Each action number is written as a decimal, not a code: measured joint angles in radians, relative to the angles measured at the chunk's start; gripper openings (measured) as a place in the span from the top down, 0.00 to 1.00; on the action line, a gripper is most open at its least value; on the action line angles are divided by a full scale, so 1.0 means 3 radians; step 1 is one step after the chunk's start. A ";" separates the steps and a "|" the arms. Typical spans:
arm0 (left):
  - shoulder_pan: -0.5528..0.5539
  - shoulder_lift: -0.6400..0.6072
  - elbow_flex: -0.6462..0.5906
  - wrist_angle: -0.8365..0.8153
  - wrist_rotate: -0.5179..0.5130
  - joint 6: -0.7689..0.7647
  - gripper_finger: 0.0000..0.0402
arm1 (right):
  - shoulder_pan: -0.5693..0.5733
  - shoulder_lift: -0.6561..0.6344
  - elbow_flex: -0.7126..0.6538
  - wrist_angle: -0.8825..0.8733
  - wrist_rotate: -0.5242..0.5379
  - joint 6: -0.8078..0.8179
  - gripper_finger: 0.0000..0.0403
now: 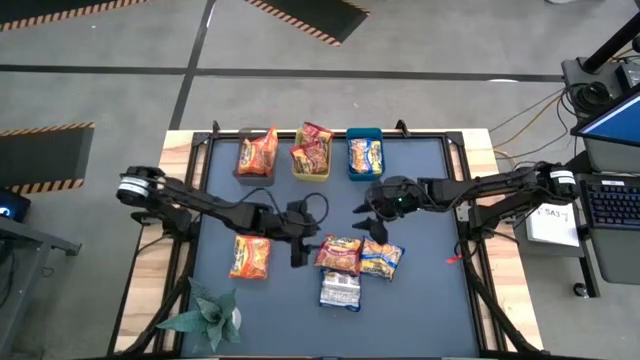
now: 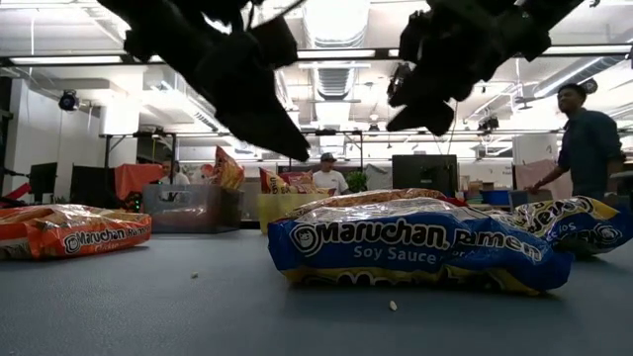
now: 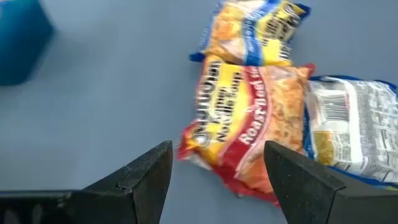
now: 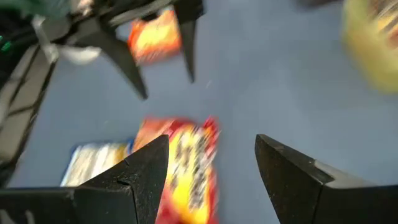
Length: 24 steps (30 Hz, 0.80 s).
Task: Sort Maruchan noodles
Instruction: Put the red noodle pack into the yellow bin
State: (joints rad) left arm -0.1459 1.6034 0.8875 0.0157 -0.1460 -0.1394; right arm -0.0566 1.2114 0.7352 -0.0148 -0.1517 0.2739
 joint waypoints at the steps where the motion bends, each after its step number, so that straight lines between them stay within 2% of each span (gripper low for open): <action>1: 0.0000 0.0060 0.0000 0.0051 0.0045 0.0000 0.42 | 0.0000 0.0000 0.0003 -0.0082 -0.0108 0.0017 0.44; 5: 0.0026 0.0253 -0.0001 0.0433 0.0304 0.0003 0.42 | 0.0066 0.0001 -0.0033 -0.0188 -0.0390 0.0109 0.44; 14: 0.0125 0.0656 0.0000 0.1230 0.0855 0.0040 0.43 | 0.0305 0.0073 -0.0099 -0.0184 -0.0365 0.0281 0.44; 19: 0.0126 0.0853 -0.0001 0.1569 0.1032 0.0041 0.43 | 0.0443 0.0358 -0.0100 -0.0064 -0.0366 0.0311 0.44; 22: 0.0127 0.0920 -0.0003 0.1629 0.1071 0.0036 0.49 | 0.0496 0.0529 -0.0091 -0.0008 -0.0365 0.0310 0.44; 24: 0.0127 0.0946 -0.0003 0.1640 0.1072 0.0029 0.58 | 0.0526 0.0629 -0.0082 0.0007 -0.0365 0.0311 0.44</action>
State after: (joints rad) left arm -0.1078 1.8871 0.8867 0.5076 0.1754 -0.1308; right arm 0.1012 1.4000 0.7107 -0.0126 -0.2611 0.3671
